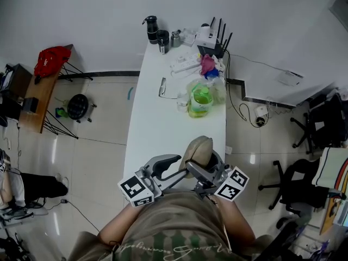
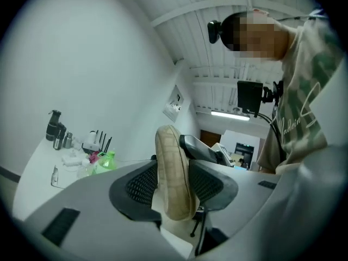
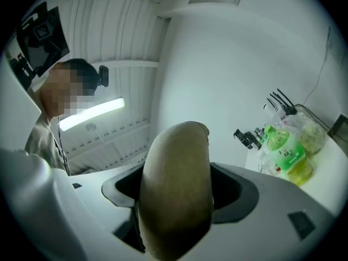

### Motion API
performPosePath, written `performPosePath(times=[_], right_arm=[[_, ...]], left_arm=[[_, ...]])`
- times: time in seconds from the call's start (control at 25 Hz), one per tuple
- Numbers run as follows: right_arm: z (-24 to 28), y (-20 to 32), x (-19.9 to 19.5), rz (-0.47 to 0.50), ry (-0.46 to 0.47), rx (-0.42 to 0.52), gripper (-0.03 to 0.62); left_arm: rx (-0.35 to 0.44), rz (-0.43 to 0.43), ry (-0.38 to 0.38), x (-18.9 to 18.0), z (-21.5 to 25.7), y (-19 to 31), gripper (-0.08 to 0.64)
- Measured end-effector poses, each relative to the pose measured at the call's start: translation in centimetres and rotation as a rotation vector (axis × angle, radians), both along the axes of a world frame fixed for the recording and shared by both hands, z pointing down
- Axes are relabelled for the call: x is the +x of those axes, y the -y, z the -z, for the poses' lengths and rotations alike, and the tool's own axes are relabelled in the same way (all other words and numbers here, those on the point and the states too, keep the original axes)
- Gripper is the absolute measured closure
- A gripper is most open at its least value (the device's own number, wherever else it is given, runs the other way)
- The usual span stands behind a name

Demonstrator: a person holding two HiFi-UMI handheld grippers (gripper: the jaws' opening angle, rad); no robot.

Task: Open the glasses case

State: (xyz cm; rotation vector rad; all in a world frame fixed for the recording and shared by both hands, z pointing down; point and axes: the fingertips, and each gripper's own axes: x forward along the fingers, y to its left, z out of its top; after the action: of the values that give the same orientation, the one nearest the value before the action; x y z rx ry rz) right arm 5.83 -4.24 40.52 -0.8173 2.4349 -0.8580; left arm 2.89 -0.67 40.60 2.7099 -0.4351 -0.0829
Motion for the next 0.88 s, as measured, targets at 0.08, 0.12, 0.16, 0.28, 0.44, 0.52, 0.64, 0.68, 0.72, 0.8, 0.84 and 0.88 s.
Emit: performPosePath(times=[0.08,0.12,0.16,0.28,0.44,0.52,0.64,0.68,0.72,0.8,0.84,0.88], right_arm=[[0.3,-0.1,-0.3,0.039,0.09,-0.034,0.224],[0.4,-0.2,-0.4,0.06,0.137,-0.048,0.224],[0.5,-0.3,-0.5,0.073,0.173,-0.054,0.224],[0.6,-0.2,-0.7,0.075,0.171,-0.033,0.222],[0.4,-0.2,-1.7,0.096,0.157,-0.035,0.222],[0.2,-0.3,-2.1,0.107,0.108,-0.029,0.221],[0.3,-0.2,-2.1,0.092,0.061,-0.018,0.221],[0.3,0.0,-1.9,0.083,0.053,-0.02,0.221],[0.2,0.0,-1.9,0.079,0.042,-0.025,0.222],[-0.2,0.0,-2.3,0.089,0.013,-0.04,0.222],[-0.3,-0.1,-2.7,0.097,0.006,-0.048,0.221],[-0.4,-0.1,-3.0,0.101,0.005,-0.056,0.221]], left_arm=[[-0.058,-0.04,-0.102,0.1,0.7,-0.4,0.388],[-0.09,-0.065,-0.15,0.2,1.0,-0.7,0.39],[-0.113,-0.081,-0.184,0.2,1.2,-0.8,0.39],[-0.139,-0.085,-0.21,-0.2,1.2,-0.5,0.4],[-0.174,-0.077,-0.255,-1.5,1.2,0.0,0.405],[-0.154,-0.07,-0.244,-2.0,1.1,0.1,0.408],[-0.14,-0.018,-0.264,-3.6,1.2,1.3,0.411],[-0.144,0.003,-0.279,-4.2,1.3,1.9,0.411],[-0.142,0.019,-0.287,-4.6,1.5,2.3,0.411],[-0.117,0.034,-0.271,-5.0,1.9,2.6,0.411],[-0.101,0.033,-0.255,-5.0,2.0,2.6,0.411],[-0.089,0.031,-0.238,-4.8,2.1,2.4,0.411]])
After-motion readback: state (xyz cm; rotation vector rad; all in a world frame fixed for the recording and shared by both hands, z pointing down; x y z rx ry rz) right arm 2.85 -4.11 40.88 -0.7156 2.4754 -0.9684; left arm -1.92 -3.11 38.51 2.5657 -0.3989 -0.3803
